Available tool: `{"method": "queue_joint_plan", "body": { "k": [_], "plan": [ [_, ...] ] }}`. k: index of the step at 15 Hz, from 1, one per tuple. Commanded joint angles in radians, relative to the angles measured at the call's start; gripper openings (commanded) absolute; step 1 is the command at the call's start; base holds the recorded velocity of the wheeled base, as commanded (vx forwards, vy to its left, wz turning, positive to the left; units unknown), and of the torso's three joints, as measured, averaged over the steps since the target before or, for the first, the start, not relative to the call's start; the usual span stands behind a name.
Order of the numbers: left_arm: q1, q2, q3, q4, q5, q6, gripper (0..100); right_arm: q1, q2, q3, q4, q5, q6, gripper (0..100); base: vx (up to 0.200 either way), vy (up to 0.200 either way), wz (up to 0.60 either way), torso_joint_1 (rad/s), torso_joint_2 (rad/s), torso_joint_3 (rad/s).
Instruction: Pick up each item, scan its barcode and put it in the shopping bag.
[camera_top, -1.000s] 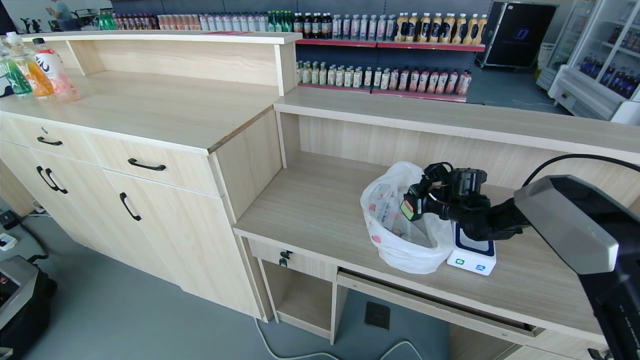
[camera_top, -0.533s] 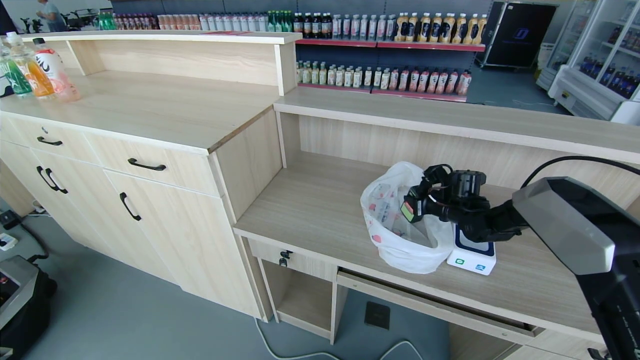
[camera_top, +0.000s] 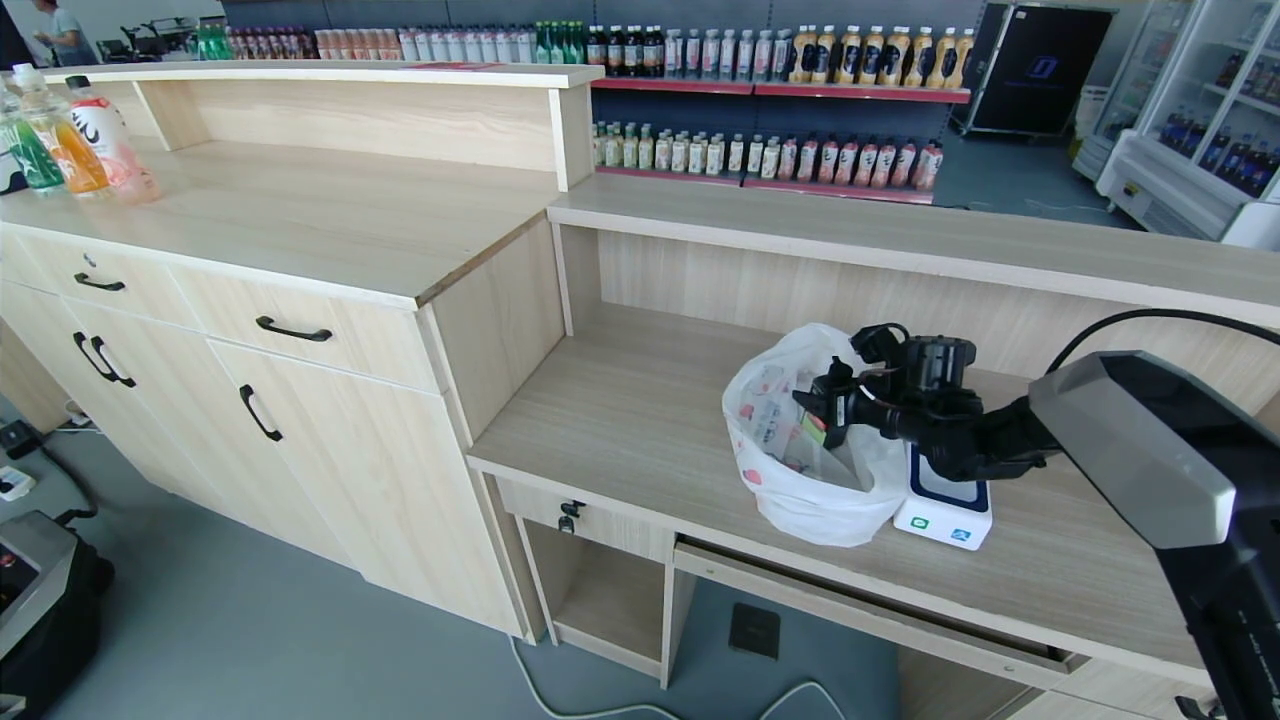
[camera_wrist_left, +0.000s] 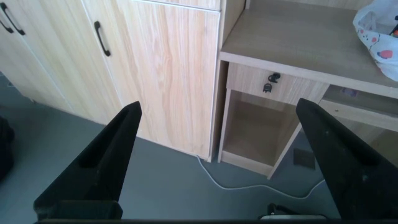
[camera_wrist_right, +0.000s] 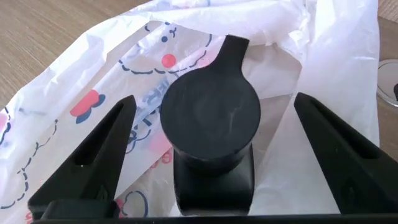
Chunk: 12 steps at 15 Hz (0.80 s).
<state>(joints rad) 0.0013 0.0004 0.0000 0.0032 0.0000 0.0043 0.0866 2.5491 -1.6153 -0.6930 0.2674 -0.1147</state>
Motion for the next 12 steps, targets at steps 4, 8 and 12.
{"method": "queue_joint_plan", "body": {
  "k": [4,8,12],
  "plan": [
    [0.000,0.000,0.000,0.000,0.000,0.000,100,0.004,-0.185,0.071,0.032,-0.001,0.038,100,0.000,0.000,0.00,0.000,0.00,0.000],
    [0.000,0.000,0.000,0.000,0.000,0.000,100,-0.074,-0.707,0.571,0.090,-0.007,-0.054,100,0.000,0.000,0.00,0.000,0.00,0.000],
    [0.000,0.000,0.000,0.000,0.000,0.000,100,-0.242,-0.994,0.853,0.119,-0.007,-0.203,100,0.000,0.000,0.00,0.000,0.00,0.000]
  ]
}}
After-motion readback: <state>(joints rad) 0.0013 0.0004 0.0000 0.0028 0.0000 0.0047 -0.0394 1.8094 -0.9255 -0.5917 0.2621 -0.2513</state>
